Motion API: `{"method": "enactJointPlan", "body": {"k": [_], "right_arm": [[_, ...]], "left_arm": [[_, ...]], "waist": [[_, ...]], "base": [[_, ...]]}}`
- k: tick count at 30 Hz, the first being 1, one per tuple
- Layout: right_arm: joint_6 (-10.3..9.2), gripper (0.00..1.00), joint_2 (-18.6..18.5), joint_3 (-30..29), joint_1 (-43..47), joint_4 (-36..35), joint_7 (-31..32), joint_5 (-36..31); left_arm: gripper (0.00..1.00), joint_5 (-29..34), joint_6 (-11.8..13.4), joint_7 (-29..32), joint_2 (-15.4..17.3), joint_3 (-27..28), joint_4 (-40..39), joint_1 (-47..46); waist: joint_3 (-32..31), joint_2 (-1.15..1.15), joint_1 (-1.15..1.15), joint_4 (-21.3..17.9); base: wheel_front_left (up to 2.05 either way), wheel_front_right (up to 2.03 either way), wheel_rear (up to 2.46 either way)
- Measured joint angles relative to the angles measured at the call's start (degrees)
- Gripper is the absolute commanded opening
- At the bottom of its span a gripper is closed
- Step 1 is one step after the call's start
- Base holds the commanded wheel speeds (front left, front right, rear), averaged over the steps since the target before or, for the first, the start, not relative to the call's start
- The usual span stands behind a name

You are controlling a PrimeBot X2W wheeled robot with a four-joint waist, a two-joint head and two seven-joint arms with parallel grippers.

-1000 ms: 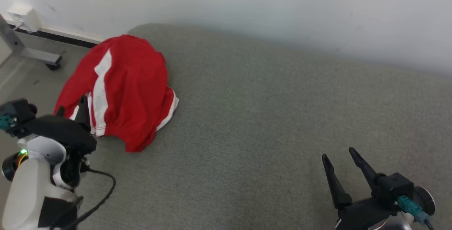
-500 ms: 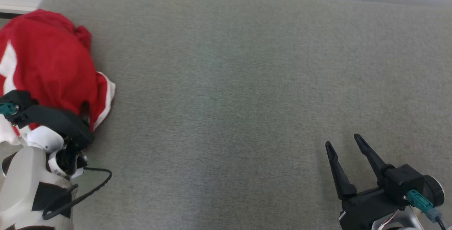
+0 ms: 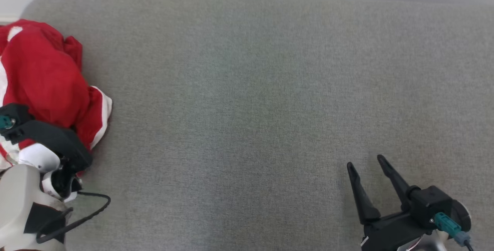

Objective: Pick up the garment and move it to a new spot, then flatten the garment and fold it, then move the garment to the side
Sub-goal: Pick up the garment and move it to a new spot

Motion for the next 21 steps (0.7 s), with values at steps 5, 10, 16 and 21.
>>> {"method": "enactJointPlan", "body": {"k": [5,10,16,21], "right_arm": [[0.0,1.0,1.01,0.46,-0.01,2.31,-1.34,1.12],[0.0,1.0,2.6,0.76,0.0,5.61,-3.93,2.27],[0.0,1.0,4.08,0.91,0.91,9.79,-7.0,3.52],[0.0,1.0,4.82,0.83,2.06,12.37,-9.02,4.74]], "left_arm": [[0.0,-0.91,-1.47,1.96,1.41,-0.49,-2.14,-0.07],[0.0,-1.13,-2.14,4.34,4.74,-1.81,-7.71,-0.11],[0.0,-1.78,-2.46,8.34,6.51,-3.18,-16.29,-0.21],[0.0,-2.75,-2.48,10.72,6.55,-4.16,-23.15,-0.15]], "waist": [[-2.6,0.0,-0.01,0.7],[-6.2,-0.01,-0.02,1.57],[-10.91,-0.02,-0.02,2.39],[-15.01,-0.01,-0.02,2.44]], "base": [[0.0,0.0,0.0],[0.0,0.0,0.0],[0.0,0.0,0.0],[0.0,0.0,0.0]]}}
